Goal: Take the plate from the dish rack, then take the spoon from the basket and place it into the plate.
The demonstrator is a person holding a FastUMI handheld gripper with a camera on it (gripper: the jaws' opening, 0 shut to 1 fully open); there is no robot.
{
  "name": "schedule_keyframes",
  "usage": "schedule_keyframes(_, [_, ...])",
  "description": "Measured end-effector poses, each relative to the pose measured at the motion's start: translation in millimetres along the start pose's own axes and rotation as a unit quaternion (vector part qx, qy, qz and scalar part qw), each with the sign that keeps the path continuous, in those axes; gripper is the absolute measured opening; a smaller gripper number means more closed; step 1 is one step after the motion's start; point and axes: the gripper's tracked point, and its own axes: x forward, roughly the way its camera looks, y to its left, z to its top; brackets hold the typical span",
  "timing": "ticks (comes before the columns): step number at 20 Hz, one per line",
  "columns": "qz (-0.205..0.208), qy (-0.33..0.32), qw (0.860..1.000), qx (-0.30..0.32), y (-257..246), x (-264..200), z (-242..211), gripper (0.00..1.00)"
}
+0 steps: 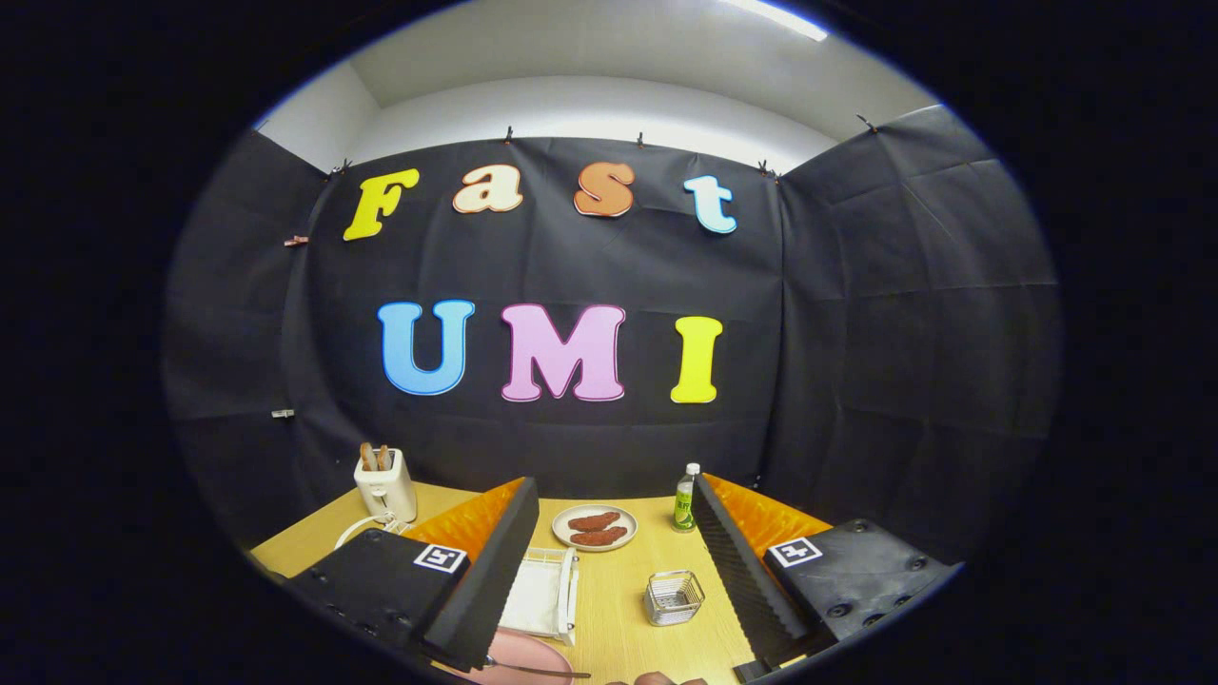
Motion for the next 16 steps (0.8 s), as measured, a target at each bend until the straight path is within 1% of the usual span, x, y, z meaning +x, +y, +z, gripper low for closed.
schedule_keyframes(3, [-0.008,0.000,1.000,-0.008,-2,-2,-1,0.99])
schedule_keyframes(7, [-0.001,0.004,1.000,0.012,5,-4,-3,0.99])
schedule_keyframes(16, [0.018,0.009,0.999,0.029,17,-1,-8,0.99])
